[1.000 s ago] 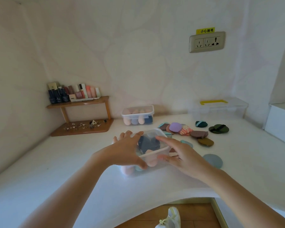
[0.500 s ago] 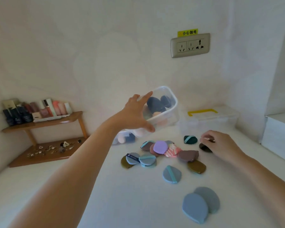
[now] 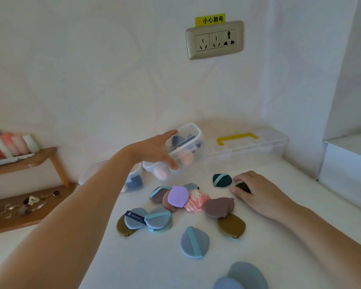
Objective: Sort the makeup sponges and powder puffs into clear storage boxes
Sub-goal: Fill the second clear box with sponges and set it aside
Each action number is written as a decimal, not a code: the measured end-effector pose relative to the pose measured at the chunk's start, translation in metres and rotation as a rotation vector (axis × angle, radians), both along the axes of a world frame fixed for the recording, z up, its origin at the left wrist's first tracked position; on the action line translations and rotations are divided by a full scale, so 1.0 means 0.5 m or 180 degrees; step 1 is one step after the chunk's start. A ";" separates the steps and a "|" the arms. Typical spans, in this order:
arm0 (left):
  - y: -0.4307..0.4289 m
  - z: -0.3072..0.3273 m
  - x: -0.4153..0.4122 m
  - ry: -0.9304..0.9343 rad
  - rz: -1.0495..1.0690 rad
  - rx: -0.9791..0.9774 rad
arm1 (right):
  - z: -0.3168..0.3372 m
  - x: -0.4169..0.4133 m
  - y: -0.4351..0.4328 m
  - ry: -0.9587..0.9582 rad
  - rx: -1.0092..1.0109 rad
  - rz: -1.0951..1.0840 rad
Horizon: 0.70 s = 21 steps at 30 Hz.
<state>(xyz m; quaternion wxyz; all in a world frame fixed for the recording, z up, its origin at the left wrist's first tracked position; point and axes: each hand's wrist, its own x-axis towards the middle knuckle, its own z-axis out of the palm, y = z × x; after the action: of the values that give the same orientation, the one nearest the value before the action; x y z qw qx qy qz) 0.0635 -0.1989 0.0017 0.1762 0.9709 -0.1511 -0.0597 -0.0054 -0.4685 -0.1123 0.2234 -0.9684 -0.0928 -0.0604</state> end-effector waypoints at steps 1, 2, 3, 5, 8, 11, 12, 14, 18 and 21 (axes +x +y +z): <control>0.004 0.003 0.005 0.0006 0.0002 0.0025 | -0.001 0.001 0.000 -0.0015 -0.0012 0.0010; 0.008 0.005 0.009 -0.0003 0.0006 0.0072 | -0.003 0.002 0.000 -0.0019 -0.0029 0.0021; 0.012 0.008 0.013 -0.0013 0.0021 0.0122 | -0.004 0.003 0.001 -0.0018 -0.0043 0.0031; 0.020 0.010 0.020 0.0015 0.0056 0.0212 | -0.005 0.004 0.000 0.0000 -0.0055 0.0058; 0.025 0.002 0.030 0.0073 0.0009 0.0379 | -0.004 0.004 -0.001 0.0014 -0.0106 0.0090; 0.021 -0.019 0.040 0.0011 -0.0051 0.0389 | -0.006 0.003 0.000 0.0028 -0.0125 0.0102; 0.018 -0.024 0.042 0.0013 -0.0085 0.0363 | -0.005 0.004 0.001 0.0018 -0.0137 0.0105; 0.015 -0.035 0.047 0.0063 -0.0144 0.0234 | -0.004 0.004 0.002 0.0023 -0.0142 0.0099; 0.010 -0.061 0.036 -0.0016 -0.0169 0.0072 | -0.002 0.002 0.002 0.0055 -0.0154 0.0081; 0.006 -0.071 0.032 -0.0113 -0.0235 0.0173 | 0.001 -0.001 0.007 0.0093 -0.0113 0.0075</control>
<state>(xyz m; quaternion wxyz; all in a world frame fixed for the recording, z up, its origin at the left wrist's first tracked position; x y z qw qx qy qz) 0.0792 -0.1960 -0.0339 0.1447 0.9700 -0.1882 -0.0530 -0.0061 -0.4650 -0.1116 0.2081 -0.9719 -0.1019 -0.0420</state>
